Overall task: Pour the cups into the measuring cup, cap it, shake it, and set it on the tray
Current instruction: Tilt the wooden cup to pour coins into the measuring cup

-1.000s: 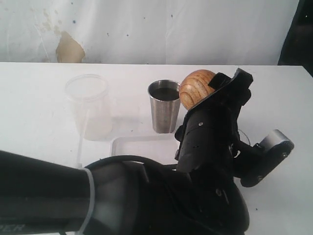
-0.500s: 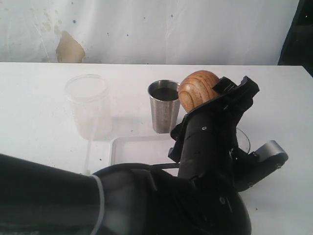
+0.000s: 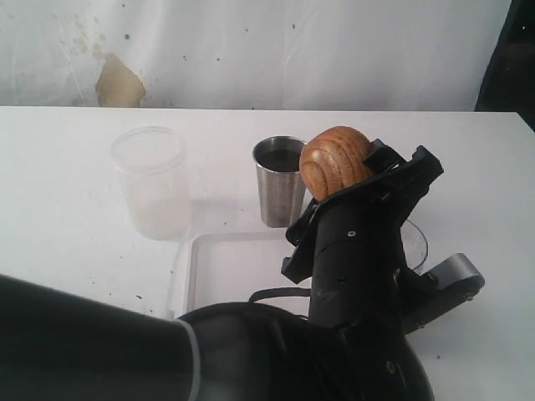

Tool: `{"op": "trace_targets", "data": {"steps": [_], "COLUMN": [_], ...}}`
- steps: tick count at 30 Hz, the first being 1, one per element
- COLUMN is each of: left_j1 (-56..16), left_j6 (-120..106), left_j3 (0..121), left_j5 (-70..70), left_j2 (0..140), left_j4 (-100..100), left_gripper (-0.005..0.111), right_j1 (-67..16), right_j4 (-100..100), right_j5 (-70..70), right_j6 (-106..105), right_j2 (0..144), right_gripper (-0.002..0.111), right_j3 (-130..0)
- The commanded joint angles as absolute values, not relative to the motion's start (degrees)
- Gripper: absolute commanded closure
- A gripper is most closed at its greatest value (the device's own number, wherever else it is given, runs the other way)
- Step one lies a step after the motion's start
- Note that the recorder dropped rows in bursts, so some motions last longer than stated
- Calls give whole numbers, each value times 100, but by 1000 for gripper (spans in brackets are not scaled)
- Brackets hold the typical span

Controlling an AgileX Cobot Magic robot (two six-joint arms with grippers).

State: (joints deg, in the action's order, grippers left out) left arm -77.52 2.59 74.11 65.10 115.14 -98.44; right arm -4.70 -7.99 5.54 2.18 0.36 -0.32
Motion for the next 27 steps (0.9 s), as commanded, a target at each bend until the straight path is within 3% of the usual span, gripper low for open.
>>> {"op": "trace_targets", "data": {"steps": [1, 22, 27], "left_j1": [-7823, -7837, -7837], "left_j6": [95, -927, 1196], "left_j3": [7482, 7876, 7876], "left_j5": [6723, 6650, 6996], "left_j2": [11474, 11488, 11465], "left_j4": [-9995, -9995, -9995], "left_gripper": [107, 107, 107], "right_j1": [-508, -508, -508], "right_j4": [-792, -792, -792], "right_j5": [509, 509, 509], "right_j6": [221, 221, 221], "right_j2": [0, 0, 0], "right_gripper": [108, 108, 108], "right_j3": [0, 0, 0]}}
